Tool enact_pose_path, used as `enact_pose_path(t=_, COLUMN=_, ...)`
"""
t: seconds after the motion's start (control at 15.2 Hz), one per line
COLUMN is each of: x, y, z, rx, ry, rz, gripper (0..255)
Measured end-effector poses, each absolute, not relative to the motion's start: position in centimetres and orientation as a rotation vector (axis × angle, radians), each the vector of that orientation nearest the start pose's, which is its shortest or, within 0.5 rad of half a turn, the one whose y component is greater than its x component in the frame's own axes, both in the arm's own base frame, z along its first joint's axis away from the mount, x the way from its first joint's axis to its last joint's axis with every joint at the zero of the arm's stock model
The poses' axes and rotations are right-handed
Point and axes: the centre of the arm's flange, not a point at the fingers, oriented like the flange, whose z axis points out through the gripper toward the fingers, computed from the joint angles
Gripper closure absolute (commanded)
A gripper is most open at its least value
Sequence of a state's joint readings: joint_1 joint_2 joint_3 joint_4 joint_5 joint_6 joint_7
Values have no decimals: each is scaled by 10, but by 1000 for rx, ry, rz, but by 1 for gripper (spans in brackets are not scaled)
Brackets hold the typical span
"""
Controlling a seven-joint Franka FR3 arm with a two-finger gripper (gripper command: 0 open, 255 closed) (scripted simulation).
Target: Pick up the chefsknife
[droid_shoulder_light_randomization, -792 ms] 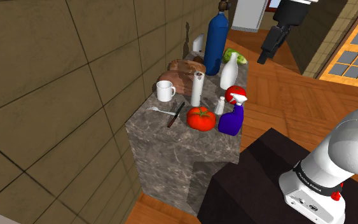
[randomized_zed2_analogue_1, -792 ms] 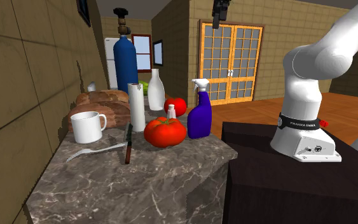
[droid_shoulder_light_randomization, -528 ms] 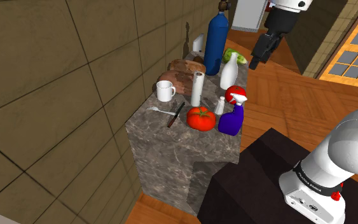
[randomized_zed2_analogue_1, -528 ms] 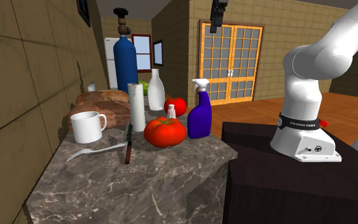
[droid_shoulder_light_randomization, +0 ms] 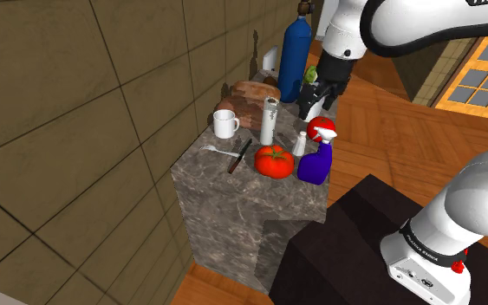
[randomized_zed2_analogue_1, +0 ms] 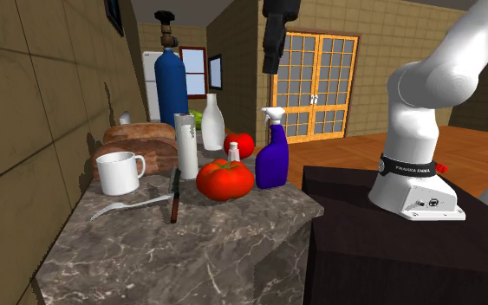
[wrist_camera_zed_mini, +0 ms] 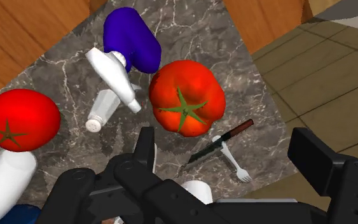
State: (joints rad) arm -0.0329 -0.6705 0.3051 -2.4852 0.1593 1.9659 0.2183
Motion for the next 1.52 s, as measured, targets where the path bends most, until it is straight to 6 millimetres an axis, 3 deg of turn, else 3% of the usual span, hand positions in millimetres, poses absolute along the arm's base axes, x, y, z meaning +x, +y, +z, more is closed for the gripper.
enact_pose_path(t=0.4, x=391, y=166, z=456, rx=-3184, ry=309, rz=-276, gripper=0)
enact_pose_path(t=0.92, x=455, y=211, z=374, rx=-3209, ry=627, rz=-351, gripper=0)
enact_pose_path(t=1.52, x=541, y=234, z=292, rx=-3189, ry=1005, rz=-444, gripper=0)
